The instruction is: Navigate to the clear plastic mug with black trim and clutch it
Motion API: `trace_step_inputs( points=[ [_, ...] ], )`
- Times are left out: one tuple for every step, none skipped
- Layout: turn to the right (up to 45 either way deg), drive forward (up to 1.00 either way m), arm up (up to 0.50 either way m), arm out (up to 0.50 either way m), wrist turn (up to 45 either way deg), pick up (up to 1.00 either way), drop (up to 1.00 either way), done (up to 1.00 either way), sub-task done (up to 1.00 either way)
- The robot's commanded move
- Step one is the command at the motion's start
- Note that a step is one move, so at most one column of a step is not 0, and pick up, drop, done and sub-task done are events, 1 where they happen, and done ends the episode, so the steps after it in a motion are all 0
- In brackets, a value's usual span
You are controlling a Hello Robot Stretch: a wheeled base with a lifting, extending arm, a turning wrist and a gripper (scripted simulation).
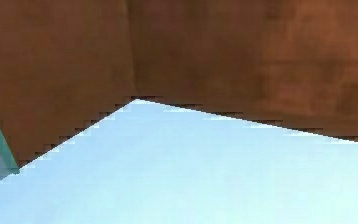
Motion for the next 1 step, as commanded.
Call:
trace_step_inputs(
  points=[
    [24.0,0.0,0.0,0.0,0.0,0.0,0.0,0.0,0.0]
  ],
)
